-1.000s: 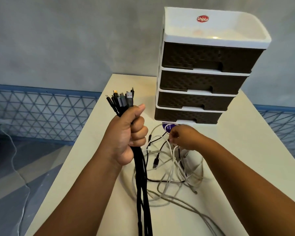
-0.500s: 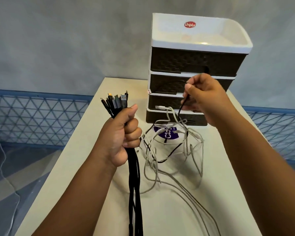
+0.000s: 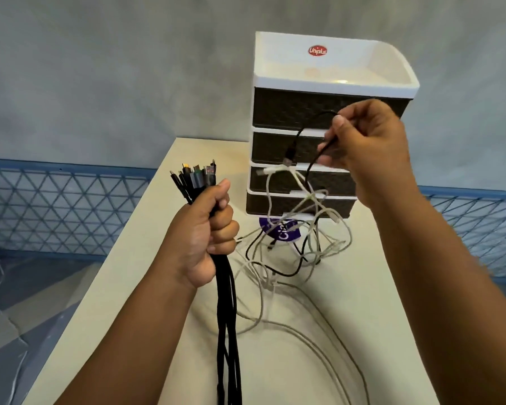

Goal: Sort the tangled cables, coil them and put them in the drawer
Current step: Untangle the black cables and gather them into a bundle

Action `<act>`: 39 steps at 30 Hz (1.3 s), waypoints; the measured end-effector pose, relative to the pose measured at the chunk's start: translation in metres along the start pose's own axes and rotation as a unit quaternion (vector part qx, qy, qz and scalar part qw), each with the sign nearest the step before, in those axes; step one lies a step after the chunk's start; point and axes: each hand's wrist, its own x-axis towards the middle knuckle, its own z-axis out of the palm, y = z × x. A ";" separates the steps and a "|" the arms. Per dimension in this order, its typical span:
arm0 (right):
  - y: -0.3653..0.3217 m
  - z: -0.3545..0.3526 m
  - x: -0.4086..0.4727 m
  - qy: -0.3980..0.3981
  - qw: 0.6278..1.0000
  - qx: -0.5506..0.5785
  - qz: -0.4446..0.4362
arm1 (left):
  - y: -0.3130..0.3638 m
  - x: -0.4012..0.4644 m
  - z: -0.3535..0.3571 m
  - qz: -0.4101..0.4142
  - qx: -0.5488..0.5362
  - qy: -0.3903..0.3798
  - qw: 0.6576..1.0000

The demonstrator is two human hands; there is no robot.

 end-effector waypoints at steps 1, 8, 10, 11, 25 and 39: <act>0.000 0.001 -0.001 0.005 1.000 0.008 0.003 | 0.000 0.000 0.000 0.001 0.002 0.001 1.000; 0.012 0.023 -0.040 -0.043 0.997 0.031 0.064 | -0.006 -0.001 0.010 0.009 0.019 0.017 1.000; 0.015 0.033 -0.059 -0.070 0.995 0.059 0.048 | -0.010 -0.001 0.014 0.006 0.027 0.027 0.999; 0.017 0.038 -0.070 -0.096 0.993 0.059 0.035 | -0.012 0.000 0.016 0.007 0.027 0.032 0.999; 0.124 0.027 -0.095 -0.194 0.938 -0.279 -0.061 | -0.018 -0.005 0.013 0.063 -0.052 -0.007 0.997; 0.145 -0.014 -0.054 -0.150 0.944 -0.292 0.032 | 0.006 -0.011 0.003 0.132 -0.123 -0.059 0.982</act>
